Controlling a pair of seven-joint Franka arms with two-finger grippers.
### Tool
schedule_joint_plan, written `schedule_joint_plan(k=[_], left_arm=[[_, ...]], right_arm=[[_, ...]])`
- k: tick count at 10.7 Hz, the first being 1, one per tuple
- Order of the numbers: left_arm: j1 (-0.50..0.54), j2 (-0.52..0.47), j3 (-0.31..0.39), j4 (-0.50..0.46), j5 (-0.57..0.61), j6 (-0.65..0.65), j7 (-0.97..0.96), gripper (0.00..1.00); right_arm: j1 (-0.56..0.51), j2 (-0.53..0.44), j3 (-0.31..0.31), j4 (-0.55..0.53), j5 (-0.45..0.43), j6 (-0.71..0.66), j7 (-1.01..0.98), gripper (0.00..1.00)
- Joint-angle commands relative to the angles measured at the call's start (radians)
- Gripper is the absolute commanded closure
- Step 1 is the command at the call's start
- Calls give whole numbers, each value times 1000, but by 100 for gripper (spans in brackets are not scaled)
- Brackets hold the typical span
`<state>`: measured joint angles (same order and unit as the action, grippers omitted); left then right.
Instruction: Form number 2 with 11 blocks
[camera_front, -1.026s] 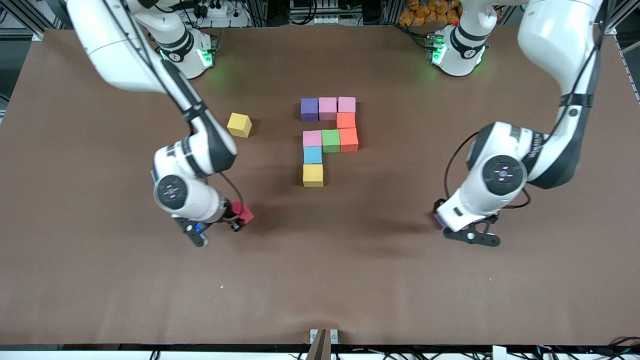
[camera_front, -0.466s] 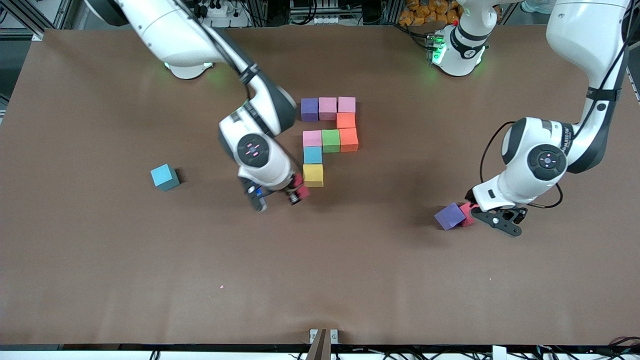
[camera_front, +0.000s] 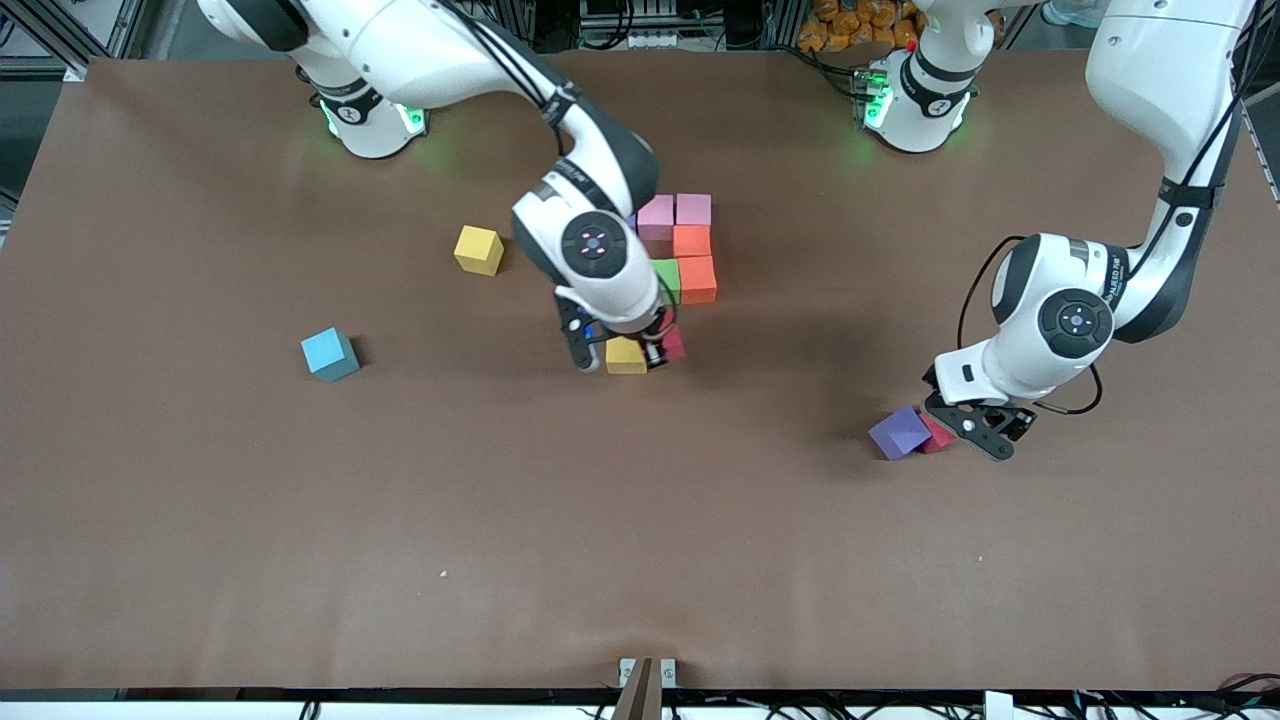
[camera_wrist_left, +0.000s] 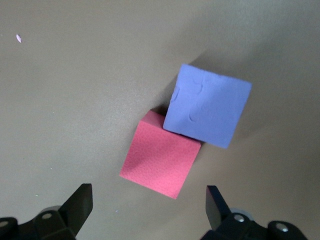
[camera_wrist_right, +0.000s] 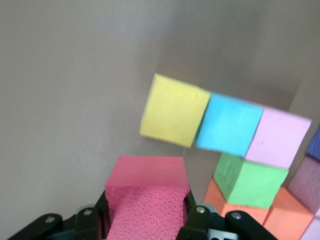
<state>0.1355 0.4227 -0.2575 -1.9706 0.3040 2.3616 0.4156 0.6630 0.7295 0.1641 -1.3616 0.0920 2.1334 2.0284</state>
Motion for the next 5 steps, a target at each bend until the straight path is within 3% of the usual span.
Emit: schedule_joint_plan(k=[1, 5], left_arm=[[24, 7, -6, -10, 7, 27, 99, 0], [24, 53, -5, -5, 7, 64, 152, 0]], right_arm=[[26, 82, -9, 102, 6, 0, 71, 72], [43, 122, -18, 102, -6, 33, 151, 72]])
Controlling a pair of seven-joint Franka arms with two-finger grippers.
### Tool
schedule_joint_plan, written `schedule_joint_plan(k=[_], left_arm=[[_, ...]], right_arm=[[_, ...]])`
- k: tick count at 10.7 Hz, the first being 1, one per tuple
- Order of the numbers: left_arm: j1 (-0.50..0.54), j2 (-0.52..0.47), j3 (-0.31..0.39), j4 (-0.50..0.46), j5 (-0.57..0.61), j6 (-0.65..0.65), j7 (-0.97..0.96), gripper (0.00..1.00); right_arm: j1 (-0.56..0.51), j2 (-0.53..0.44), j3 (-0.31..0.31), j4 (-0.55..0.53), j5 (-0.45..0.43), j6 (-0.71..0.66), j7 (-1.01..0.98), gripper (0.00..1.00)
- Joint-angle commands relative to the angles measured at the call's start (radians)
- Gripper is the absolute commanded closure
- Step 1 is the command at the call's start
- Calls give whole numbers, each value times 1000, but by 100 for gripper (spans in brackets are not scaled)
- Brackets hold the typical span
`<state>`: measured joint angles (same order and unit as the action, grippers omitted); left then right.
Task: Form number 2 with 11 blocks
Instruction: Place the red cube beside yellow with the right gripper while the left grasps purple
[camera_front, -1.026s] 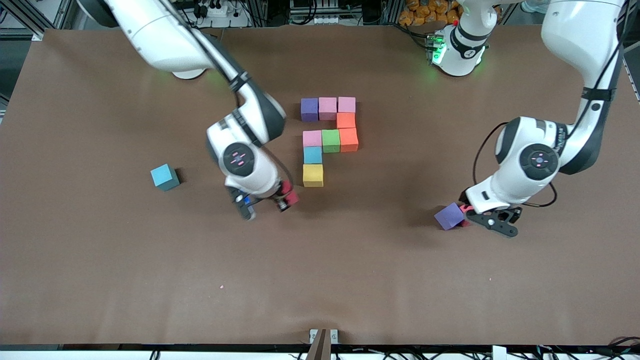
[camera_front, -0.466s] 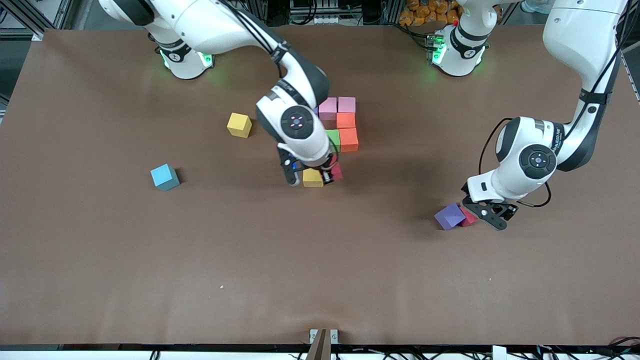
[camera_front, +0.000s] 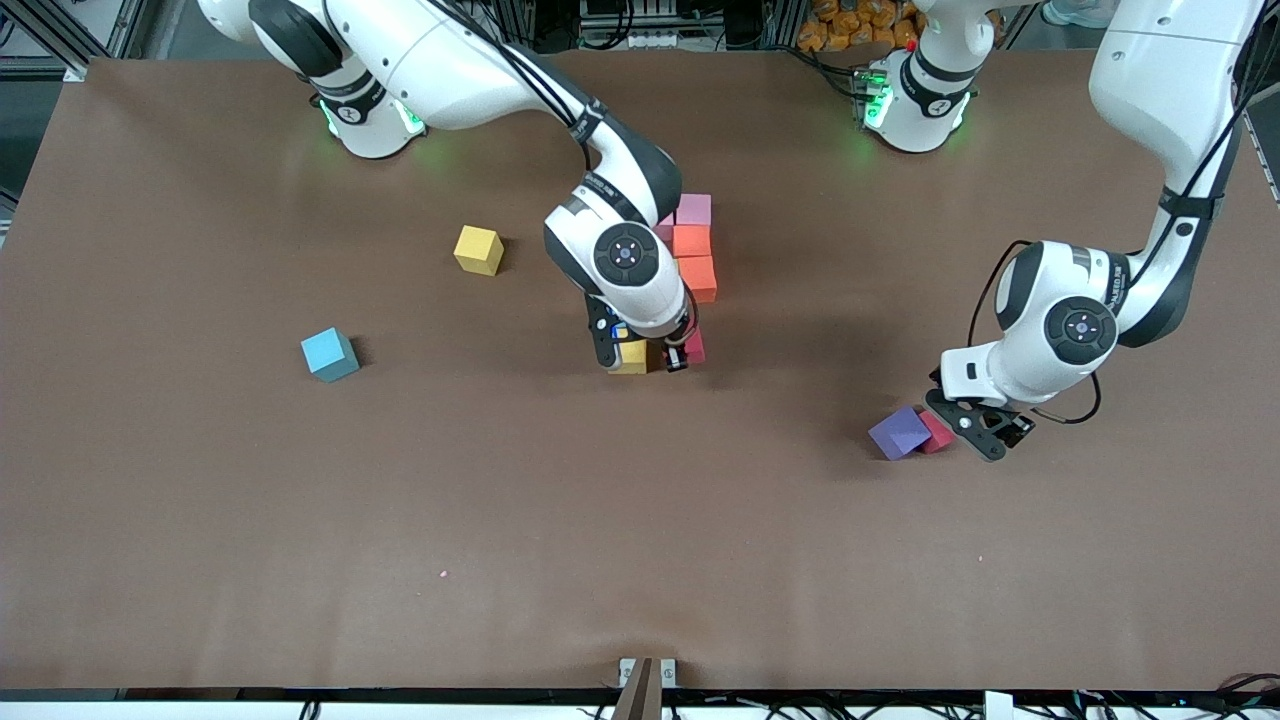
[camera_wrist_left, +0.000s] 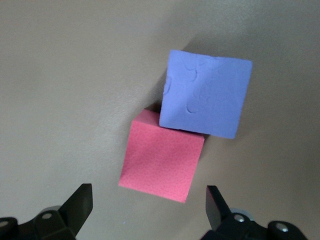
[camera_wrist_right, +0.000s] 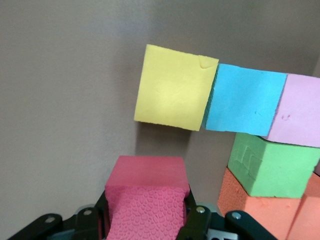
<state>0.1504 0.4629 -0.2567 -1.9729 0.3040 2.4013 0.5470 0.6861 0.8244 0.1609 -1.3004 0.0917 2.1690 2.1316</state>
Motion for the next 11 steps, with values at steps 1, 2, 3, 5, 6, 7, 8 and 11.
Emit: schedule_joint_plan(k=[1, 2, 3, 5, 6, 7, 8, 11], left_arm=[[9, 22, -6, -3, 7, 33, 27, 0], [9, 26, -6, -3, 7, 39, 31, 0], [9, 39, -6, -1, 9, 56, 33, 0], [9, 62, -6, 9, 9, 71, 33, 0], [9, 71, -6, 12, 10, 71, 31, 0], [9, 75, -6, 14, 9, 73, 31, 0], [9, 74, -6, 14, 9, 71, 33, 4], [9, 65, -6, 14, 9, 71, 33, 60]], right_arm=[[18, 30, -26, 41, -4, -3, 83, 72], [16, 36, -27, 36, -6, -4, 105, 72], [24, 42, -30, 32, -10, -5, 106, 72], [41, 61, -30, 30, -62, -5, 131, 72], [43, 67, -32, 29, -70, -5, 136, 72], [44, 68, -32, 29, -72, -5, 136, 71], [44, 70, -32, 27, -78, -5, 136, 71], [46, 70, -37, 26, -105, -9, 148, 71]])
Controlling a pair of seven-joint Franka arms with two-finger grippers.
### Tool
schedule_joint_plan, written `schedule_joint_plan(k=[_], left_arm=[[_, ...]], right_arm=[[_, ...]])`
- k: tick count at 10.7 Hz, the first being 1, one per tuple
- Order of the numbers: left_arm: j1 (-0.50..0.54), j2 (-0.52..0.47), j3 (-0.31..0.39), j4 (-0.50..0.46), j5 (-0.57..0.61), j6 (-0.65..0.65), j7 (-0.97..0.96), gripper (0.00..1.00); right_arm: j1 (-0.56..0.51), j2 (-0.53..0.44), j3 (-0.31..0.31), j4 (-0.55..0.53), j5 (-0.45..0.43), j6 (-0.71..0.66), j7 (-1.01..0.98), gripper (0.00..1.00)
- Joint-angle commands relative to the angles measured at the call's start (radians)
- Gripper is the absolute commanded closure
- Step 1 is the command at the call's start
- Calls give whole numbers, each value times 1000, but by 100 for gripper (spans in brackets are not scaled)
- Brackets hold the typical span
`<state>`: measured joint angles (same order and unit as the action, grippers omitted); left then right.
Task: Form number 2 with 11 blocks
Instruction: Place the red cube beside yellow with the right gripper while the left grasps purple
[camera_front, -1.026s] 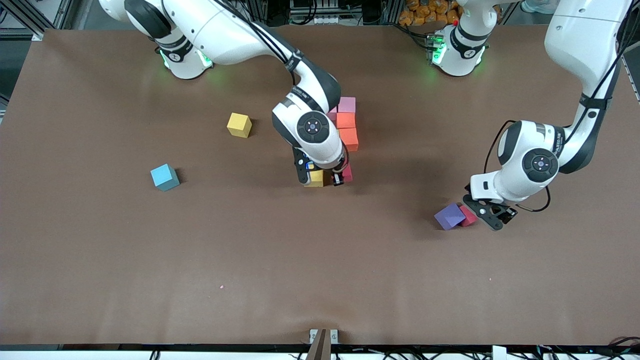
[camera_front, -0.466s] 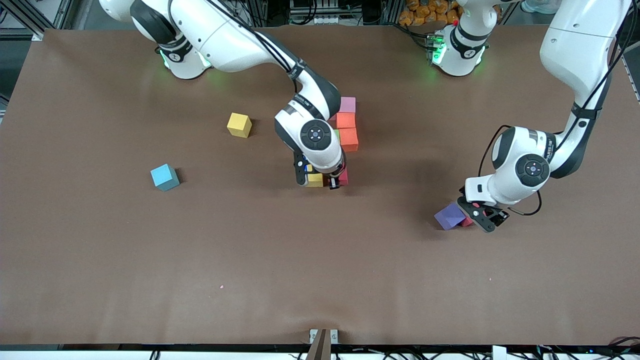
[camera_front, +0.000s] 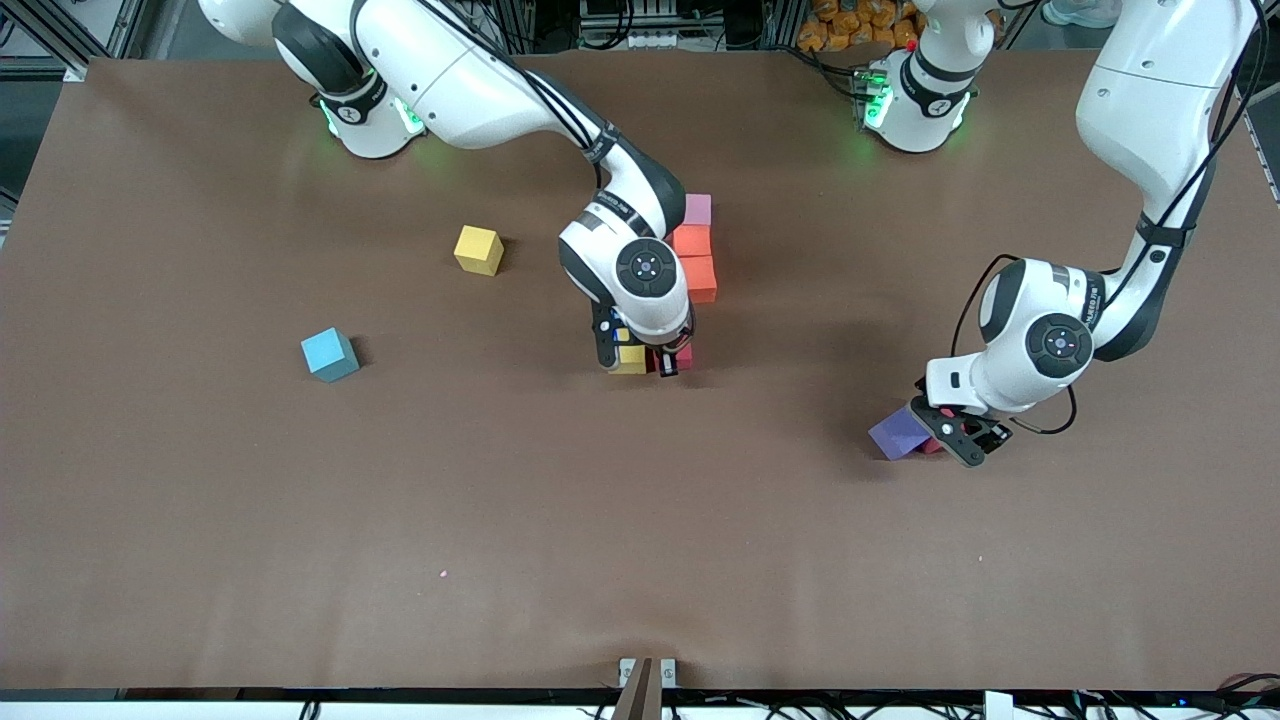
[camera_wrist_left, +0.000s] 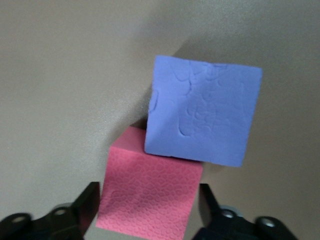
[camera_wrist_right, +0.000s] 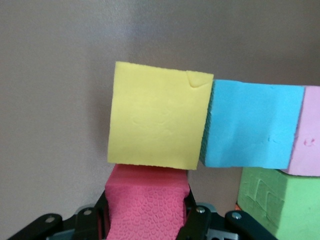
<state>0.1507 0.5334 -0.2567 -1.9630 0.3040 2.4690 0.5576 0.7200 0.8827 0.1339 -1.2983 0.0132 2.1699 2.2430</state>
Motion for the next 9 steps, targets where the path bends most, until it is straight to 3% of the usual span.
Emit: schedule_joint_plan(k=[1, 6, 9], left_arm=[[9, -16, -6, 7, 7, 4, 22, 61], [35, -104, -15, 16, 0, -66, 24, 61], [36, -154, -100, 26, 0, -134, 27, 60]], right_arm=[[12, 12, -10, 24, -42, -13, 49, 71], [9, 9, -10, 24, -53, -19, 55, 71], [6, 7, -8, 24, -70, -44, 52, 71]])
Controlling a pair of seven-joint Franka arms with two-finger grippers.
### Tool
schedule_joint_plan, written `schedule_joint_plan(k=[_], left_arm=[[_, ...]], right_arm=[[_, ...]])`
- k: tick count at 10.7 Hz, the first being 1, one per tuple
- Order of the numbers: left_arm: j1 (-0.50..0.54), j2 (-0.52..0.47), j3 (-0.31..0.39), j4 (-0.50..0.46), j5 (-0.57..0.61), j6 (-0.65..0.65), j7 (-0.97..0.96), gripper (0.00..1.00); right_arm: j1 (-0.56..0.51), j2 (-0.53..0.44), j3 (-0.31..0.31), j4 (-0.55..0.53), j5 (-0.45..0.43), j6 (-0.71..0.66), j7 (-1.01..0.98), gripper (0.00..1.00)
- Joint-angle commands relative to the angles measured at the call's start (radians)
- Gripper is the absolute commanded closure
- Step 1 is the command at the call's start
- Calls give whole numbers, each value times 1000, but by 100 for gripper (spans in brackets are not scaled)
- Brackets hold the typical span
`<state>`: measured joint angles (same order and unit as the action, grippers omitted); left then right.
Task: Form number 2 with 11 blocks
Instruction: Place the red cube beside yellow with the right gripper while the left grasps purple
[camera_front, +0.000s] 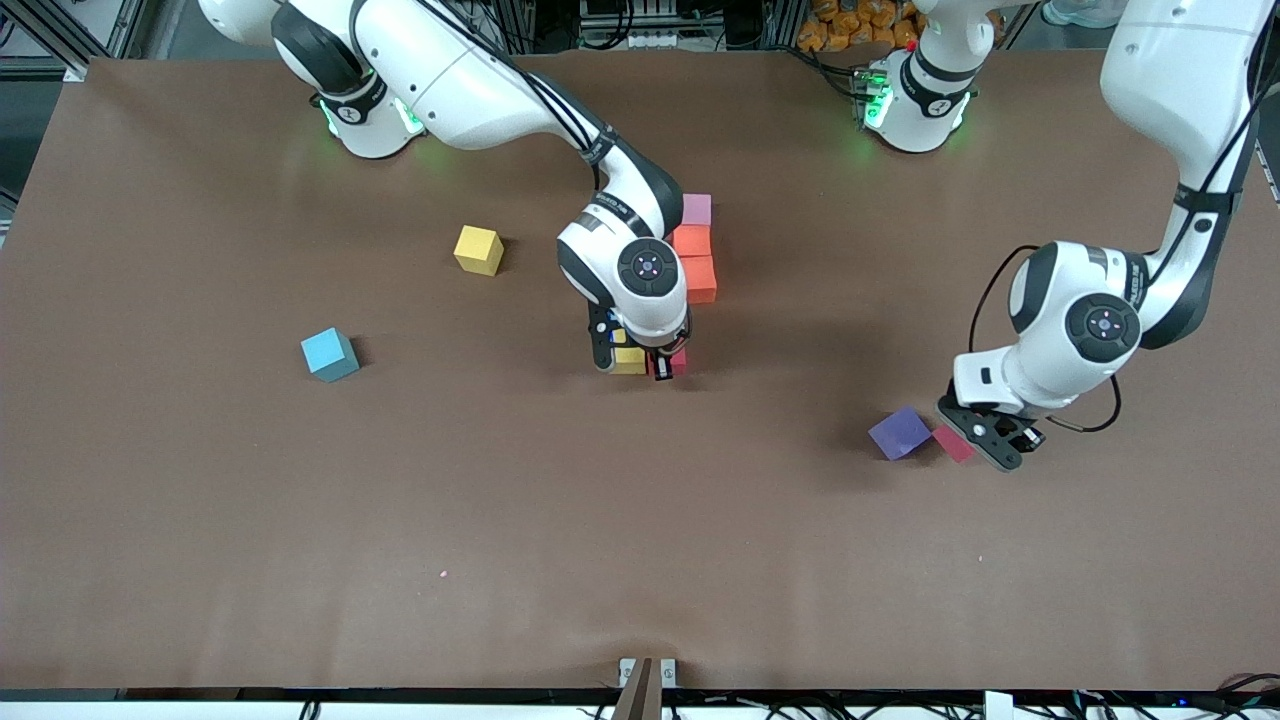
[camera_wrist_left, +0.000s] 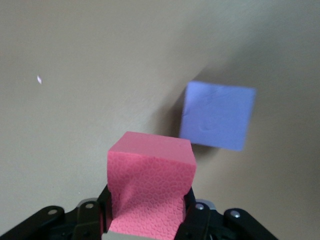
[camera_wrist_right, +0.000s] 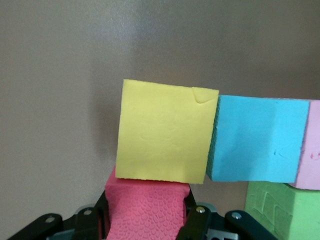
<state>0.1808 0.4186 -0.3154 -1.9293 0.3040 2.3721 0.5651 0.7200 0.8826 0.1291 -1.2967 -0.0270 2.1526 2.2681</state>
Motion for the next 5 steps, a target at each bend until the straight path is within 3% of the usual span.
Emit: schedule_joint_plan(k=[1, 2, 3, 4, 5], left_arm=[[6, -40, -75, 3, 1, -45, 19, 60], [5, -35, -112, 4, 0, -45, 18, 60], [3, -28, -144, 10, 0, -45, 16, 60], [-4, -20, -155, 19, 0, -45, 18, 60], [-13, -14, -165, 21, 1, -45, 18, 60]], right_arm=[[6, 7, -3, 22, -30, -30, 25, 71], [9, 7, -3, 22, -30, -30, 25, 70], [9, 7, -3, 22, -30, -30, 25, 58], [9, 7, -3, 22, -30, -30, 25, 8], [10, 7, -3, 22, -31, -30, 24, 0]])
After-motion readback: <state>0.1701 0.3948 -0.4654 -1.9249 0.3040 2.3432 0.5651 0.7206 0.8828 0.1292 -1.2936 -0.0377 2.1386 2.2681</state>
